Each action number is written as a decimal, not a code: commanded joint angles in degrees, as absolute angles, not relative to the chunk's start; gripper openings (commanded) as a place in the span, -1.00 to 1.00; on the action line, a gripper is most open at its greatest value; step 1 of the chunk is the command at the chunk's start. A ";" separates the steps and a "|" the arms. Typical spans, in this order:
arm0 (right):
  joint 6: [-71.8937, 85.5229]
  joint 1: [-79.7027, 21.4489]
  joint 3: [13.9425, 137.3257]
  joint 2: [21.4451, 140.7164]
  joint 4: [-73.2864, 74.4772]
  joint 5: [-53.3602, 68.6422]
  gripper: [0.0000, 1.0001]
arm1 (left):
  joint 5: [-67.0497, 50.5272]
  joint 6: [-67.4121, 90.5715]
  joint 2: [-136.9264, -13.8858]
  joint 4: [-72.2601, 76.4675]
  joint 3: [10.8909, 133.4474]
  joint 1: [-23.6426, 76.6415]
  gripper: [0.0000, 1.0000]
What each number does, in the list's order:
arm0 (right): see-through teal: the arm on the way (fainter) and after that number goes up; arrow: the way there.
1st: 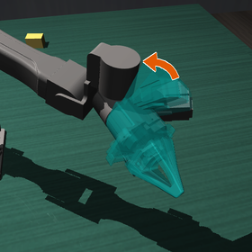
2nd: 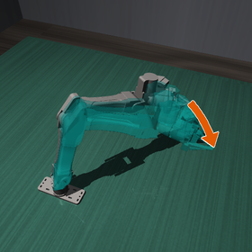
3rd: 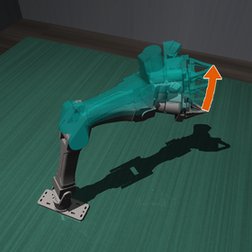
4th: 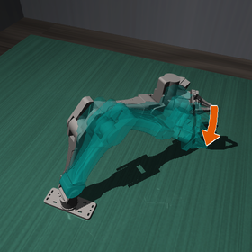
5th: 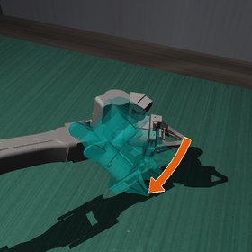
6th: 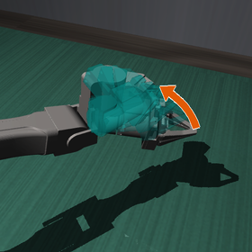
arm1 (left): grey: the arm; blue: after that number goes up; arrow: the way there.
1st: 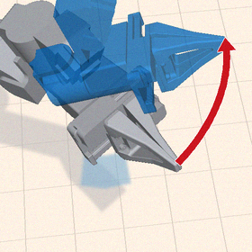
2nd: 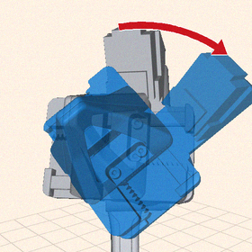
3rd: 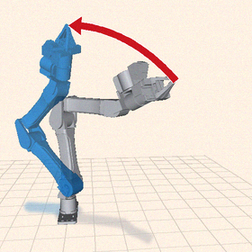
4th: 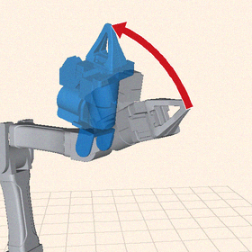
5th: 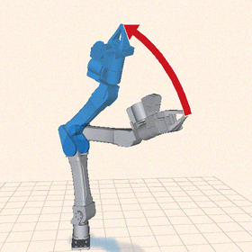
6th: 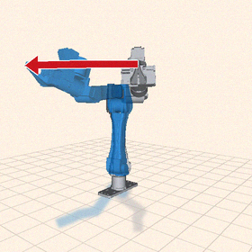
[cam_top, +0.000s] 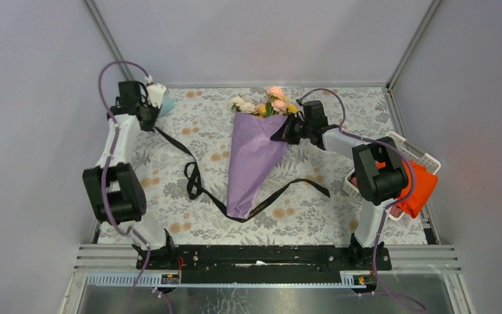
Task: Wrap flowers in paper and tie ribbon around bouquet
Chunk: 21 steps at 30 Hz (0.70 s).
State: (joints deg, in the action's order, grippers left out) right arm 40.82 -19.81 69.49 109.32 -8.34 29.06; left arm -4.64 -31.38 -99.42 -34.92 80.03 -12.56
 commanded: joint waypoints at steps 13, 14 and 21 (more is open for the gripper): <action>38.53 -20.21 63.83 104.45 -10.67 29.73 -1.00 | 1.90 -29.92 -73.28 -38.81 94.18 -12.33 -1.00; 38.26 -20.21 63.65 104.45 -10.56 29.49 -1.00 | 6.98 -31.59 -72.68 -37.33 92.32 -12.39 -1.00; 36.40 -20.21 64.05 104.63 -9.21 28.45 -1.00 | 15.62 -42.08 -69.52 -32.61 83.99 -17.90 -1.00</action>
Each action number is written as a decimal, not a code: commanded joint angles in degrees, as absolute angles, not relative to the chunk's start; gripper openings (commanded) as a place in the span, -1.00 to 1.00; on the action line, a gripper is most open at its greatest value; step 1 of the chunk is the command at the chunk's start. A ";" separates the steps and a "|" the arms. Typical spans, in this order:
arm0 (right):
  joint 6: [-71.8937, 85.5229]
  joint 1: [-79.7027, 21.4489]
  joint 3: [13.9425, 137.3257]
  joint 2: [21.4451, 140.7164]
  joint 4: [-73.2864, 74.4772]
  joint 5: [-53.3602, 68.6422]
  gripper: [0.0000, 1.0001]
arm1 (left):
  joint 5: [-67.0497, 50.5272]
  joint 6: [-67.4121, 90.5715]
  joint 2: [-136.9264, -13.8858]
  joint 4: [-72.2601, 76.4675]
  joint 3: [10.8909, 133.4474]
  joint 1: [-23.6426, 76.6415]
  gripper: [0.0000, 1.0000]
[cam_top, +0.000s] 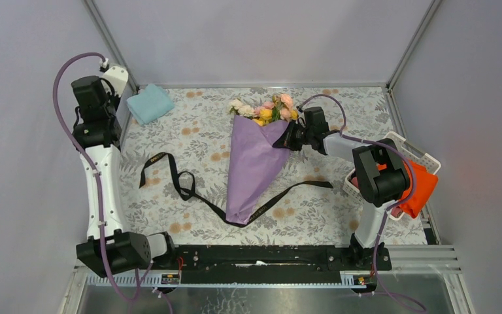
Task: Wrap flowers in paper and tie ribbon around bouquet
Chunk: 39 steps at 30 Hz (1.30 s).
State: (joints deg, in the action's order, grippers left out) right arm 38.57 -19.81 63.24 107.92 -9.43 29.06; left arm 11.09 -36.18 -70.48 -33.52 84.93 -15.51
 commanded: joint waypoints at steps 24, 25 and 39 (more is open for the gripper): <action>35.03 -20.22 66.30 108.16 -8.95 29.50 -1.00 | -7.06 -39.86 -94.56 -33.77 56.00 -0.97 0.30; 35.01 -20.22 66.42 108.45 -8.89 29.73 -1.00 | -7.33 -39.29 -95.45 -33.12 56.12 -0.95 0.30; 36.23 -20.21 66.03 108.68 -9.42 30.12 -1.00 | -24.74 -34.71 -84.26 -35.99 58.58 7.43 0.33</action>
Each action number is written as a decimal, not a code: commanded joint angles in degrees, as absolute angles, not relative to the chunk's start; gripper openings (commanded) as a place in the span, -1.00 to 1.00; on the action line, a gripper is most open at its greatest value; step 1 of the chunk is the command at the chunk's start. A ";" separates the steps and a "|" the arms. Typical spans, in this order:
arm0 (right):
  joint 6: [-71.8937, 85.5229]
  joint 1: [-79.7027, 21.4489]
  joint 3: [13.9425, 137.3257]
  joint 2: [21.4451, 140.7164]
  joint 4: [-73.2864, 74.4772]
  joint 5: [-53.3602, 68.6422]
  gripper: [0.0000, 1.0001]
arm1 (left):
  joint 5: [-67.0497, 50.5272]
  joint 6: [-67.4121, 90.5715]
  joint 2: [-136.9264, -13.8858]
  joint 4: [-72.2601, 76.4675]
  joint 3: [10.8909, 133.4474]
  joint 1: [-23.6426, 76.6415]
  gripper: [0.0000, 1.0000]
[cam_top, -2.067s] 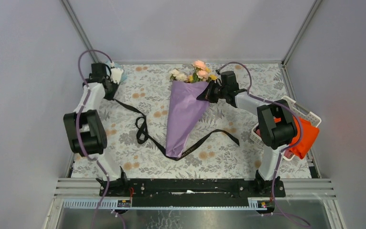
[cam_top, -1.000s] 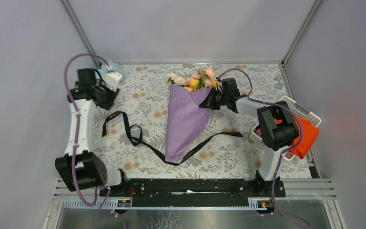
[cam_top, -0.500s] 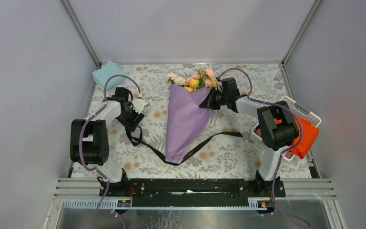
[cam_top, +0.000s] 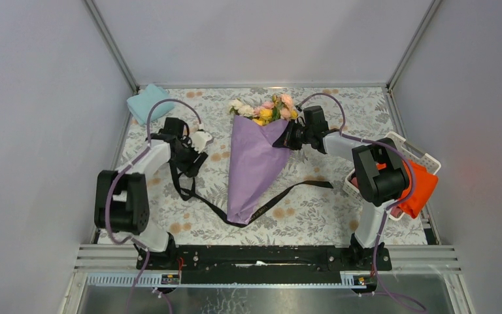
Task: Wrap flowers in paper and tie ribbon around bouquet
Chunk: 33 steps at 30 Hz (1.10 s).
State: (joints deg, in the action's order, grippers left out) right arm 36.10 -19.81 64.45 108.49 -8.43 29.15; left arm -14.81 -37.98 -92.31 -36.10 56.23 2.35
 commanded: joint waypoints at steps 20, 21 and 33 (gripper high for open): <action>39.37 -20.26 63.26 106.83 -11.40 25.99 -1.00 | 7.12 -17.68 -97.29 -22.92 69.94 52.70 0.97; 39.33 -20.30 63.36 106.95 -11.30 25.89 -1.00 | 9.12 -17.59 -97.90 -21.38 69.29 52.84 0.97; 40.92 -20.74 65.61 108.52 -11.68 25.87 -1.00 | 30.78 -24.28 -107.04 -7.95 66.25 57.87 0.97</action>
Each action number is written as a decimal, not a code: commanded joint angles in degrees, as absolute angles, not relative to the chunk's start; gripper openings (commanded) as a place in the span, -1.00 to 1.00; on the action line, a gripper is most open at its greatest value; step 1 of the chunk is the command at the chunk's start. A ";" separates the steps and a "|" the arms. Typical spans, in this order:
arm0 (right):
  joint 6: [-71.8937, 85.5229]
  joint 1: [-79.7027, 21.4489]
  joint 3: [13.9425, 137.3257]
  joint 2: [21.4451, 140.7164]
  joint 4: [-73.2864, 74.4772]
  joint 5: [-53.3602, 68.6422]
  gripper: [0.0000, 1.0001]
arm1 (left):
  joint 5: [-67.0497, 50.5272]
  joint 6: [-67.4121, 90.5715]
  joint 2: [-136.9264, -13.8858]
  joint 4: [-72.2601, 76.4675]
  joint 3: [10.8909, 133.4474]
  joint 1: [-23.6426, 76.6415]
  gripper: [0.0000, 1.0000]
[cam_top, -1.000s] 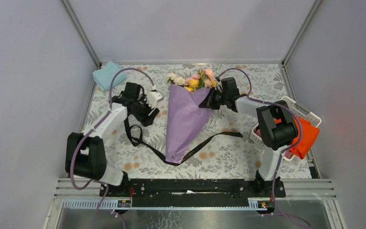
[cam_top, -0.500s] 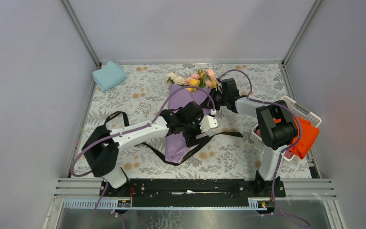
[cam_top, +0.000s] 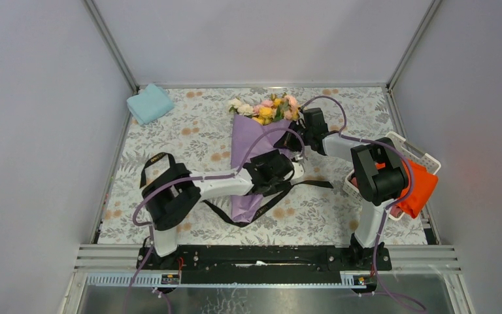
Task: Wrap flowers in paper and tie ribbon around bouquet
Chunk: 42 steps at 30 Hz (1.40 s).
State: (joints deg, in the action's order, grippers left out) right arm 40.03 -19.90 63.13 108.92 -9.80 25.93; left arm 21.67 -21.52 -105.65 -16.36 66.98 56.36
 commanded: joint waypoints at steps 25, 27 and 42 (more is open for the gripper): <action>46.73 -21.23 67.68 109.51 -15.28 23.04 -1.00 | 33.79 -17.66 -106.86 -5.85 67.33 58.26 0.97; 46.84 -21.27 68.00 109.62 -15.17 22.93 -1.00 | 35.92 -18.85 -107.68 -3.97 66.22 58.04 0.97; 45.98 -21.49 69.31 109.20 -13.73 23.31 -1.00 | 41.95 -25.82 -109.65 1.53 60.97 53.98 0.97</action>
State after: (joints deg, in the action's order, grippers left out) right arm 46.17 -21.12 66.15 109.75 -12.62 22.98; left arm 38.41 -23.42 -109.65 -2.04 62.63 55.72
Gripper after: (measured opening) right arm 0.014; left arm 0.986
